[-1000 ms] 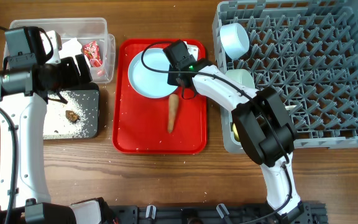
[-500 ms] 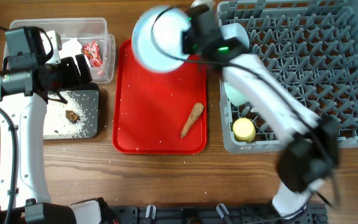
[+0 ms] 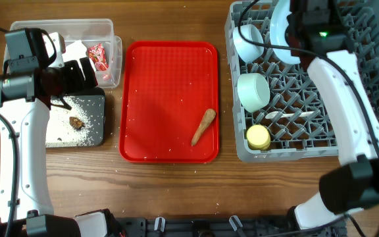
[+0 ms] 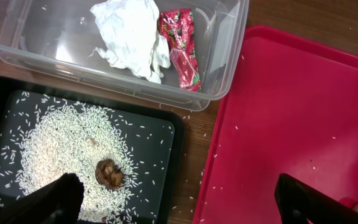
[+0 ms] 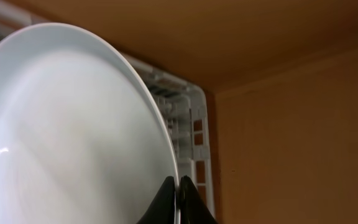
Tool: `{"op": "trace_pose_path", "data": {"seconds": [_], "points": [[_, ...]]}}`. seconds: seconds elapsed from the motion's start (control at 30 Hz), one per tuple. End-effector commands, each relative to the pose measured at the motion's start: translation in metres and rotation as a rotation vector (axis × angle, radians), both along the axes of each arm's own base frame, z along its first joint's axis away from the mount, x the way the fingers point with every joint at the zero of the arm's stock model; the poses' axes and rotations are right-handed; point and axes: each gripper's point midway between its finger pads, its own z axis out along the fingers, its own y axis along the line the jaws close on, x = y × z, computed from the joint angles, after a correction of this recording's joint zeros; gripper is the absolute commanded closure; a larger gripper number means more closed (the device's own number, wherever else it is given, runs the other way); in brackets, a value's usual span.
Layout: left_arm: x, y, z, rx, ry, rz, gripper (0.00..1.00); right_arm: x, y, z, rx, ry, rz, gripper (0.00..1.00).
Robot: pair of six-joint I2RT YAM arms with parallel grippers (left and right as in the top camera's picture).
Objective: Sort waste into correct bins and load items into the dishwasher rack
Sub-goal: 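Lift the plate and stand it upright in the dish rack, then reach the left gripper to the carrot piece on the red tray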
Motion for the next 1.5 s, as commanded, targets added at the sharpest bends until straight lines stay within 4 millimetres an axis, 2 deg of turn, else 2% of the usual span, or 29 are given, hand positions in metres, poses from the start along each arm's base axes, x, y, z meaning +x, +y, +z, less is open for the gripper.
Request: {"op": "trace_pose_path", "data": {"seconds": [0.0, 0.17, 0.27, 0.3, 0.33, 0.37, 0.43, 0.53, 0.63, 0.7, 0.77, 0.8, 0.87, 0.9, 0.93, 1.0, 1.07, 1.17, 1.3, 1.47], "points": [[0.001, 0.004, 0.011, 0.016, -0.031, -0.003, 0.00, 0.006, -0.010, -0.033, -0.151, 0.151, -0.003, 0.96], [0.001, 0.004, 0.011, 0.016, -0.031, -0.004, 0.00, 0.013, -0.015, -0.066, -0.183, 0.220, -0.037, 0.96], [0.001, 0.004, 0.011, 0.016, -0.031, -0.003, 0.00, 0.019, -0.003, -0.086, -0.124, 0.253, 0.031, 0.95], [0.001, 0.004, 0.011, 0.016, -0.031, -0.003, 0.00, 0.020, 0.003, -0.090, -0.098, 0.261, 0.061, 0.89], [0.001, 0.004, 0.011, 0.016, -0.031, -0.004, 0.00, 0.021, 0.011, -0.095, -0.063, 0.272, 0.099, 0.69], [0.001, 0.004, 0.011, 0.016, -0.031, -0.003, 0.00, 0.022, 0.017, -0.099, -0.030, 0.274, 0.124, 0.00], [0.001, 0.004, 0.011, 0.016, -0.031, -0.003, 0.00, 0.025, 0.021, -0.098, 0.090, 0.179, 0.050, 0.00], [0.001, 0.004, 0.011, 0.016, -0.031, -0.003, 0.00, 0.023, 0.020, -0.087, 0.195, 0.074, -0.039, 0.00], [0.001, 0.004, 0.011, 0.016, -0.031, -0.003, 0.00, 0.016, 0.019, -0.050, 0.242, -0.032, -0.057, 0.00], [0.001, 0.004, 0.011, 0.016, -0.031, -0.003, 0.00, 0.005, 0.018, -0.010, 0.287, -0.136, -0.067, 0.00], [0.001, 0.004, 0.011, 0.016, -0.031, -0.004, 0.00, -0.009, 0.022, 0.020, 0.387, -0.227, -0.071, 0.00], [0.001, 0.004, 0.011, 0.016, -0.030, -0.003, 0.00, -0.014, 0.029, 0.029, 0.465, -0.250, -0.053, 0.00], [0.002, 0.004, 0.012, 0.016, -0.038, -0.004, 0.00, -0.034, 0.065, 0.038, 0.737, -0.227, 0.031, 0.00], [0.005, 0.004, 0.014, 0.020, -0.054, -0.004, 0.00, -0.041, 0.079, 0.039, 0.815, -0.194, 0.071, 0.00], [0.012, 0.005, 0.019, 0.025, -0.086, -0.003, 0.00, -0.052, 0.102, 0.042, 0.918, -0.138, 0.157, 0.00], [0.015, 0.004, 0.022, 0.019, -0.105, -0.007, 0.00, -0.062, 0.114, 0.045, 0.969, -0.101, 0.206, 0.00], [0.019, 0.005, 0.025, 0.022, -0.124, -0.008, 0.00, -0.070, 0.114, 0.046, 0.972, -0.086, 0.203, 0.00], [0.025, -0.031, 0.033, -0.147, -0.175, -0.135, 0.00, -0.080, 0.112, 0.054, 1.001, -0.102, 0.182, 0.00], [0.021, -0.067, 0.044, -0.320, -0.204, -0.261, 0.00, -0.092, 0.110, 0.071, 1.015, -0.142, 0.192, 0.00], [0.011, -0.095, 0.055, -0.475, -0.210, -0.362, 0.00, -0.100, 0.109, 0.075, 1.014, -0.144, 0.194, 0.00]]}}
